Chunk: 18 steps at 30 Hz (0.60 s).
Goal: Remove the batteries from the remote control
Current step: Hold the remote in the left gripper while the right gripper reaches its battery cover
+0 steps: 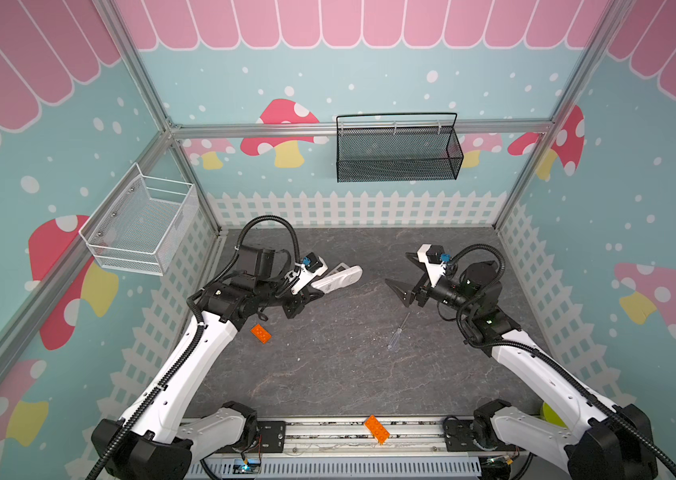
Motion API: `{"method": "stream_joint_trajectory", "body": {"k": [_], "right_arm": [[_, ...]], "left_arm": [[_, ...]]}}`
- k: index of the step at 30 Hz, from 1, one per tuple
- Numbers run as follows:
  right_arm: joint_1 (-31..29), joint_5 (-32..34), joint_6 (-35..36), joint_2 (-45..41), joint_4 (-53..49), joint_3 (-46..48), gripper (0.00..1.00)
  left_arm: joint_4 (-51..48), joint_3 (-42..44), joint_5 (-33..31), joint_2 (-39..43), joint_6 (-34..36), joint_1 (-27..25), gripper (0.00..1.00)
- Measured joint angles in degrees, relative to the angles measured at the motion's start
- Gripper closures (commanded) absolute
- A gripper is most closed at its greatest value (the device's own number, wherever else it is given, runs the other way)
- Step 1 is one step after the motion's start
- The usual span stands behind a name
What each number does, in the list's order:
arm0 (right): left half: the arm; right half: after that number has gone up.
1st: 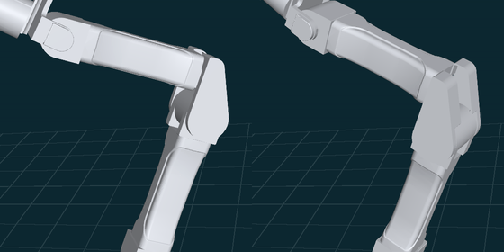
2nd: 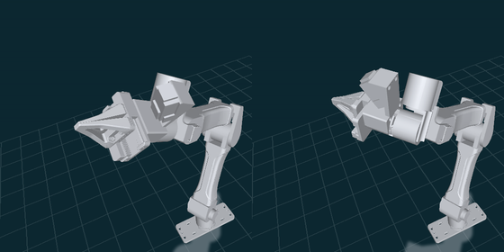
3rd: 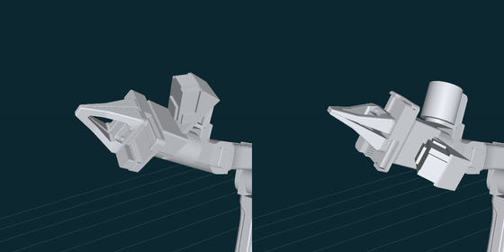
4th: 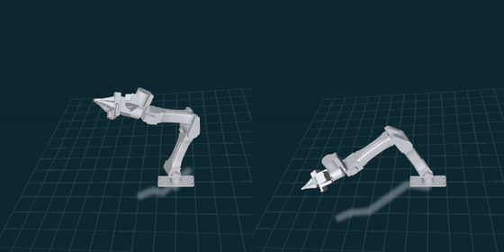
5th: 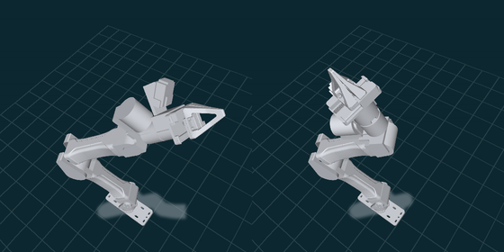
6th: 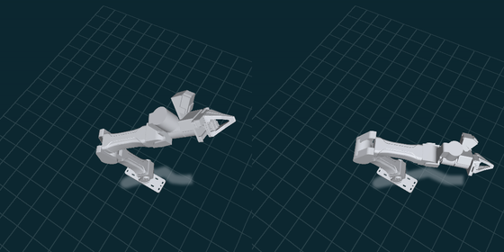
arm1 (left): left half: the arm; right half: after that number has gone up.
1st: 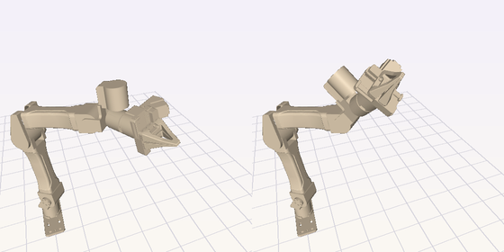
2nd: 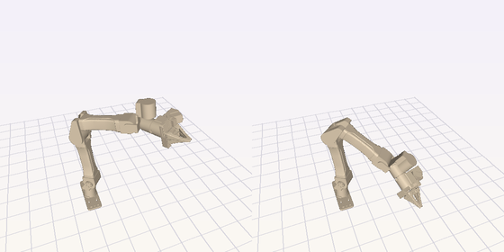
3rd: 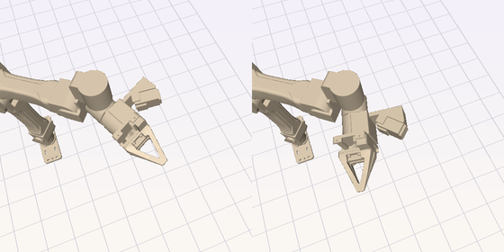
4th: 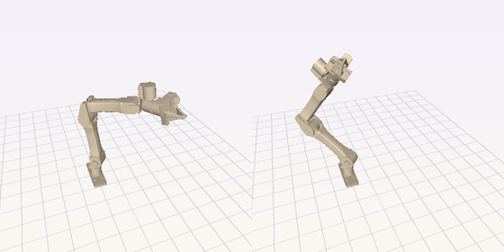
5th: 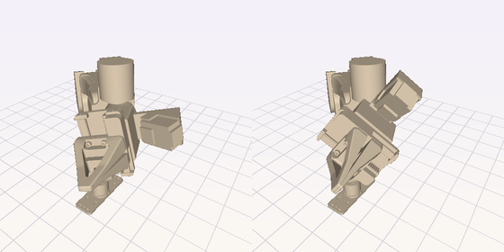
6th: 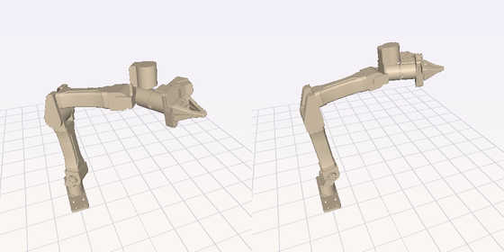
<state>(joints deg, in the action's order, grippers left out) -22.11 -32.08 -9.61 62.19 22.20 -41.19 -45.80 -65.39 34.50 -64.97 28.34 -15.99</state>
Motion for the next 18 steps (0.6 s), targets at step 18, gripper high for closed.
{"method": "stream_joint_trajectory", "body": {"k": [18], "right_arm": [[-6.05,-3.32,-16.39,14.43,8.83,8.5,0.15]], "left_arm": [[12.85,25.55,16.44,0.85,-22.32,6.84,1.0]]}}
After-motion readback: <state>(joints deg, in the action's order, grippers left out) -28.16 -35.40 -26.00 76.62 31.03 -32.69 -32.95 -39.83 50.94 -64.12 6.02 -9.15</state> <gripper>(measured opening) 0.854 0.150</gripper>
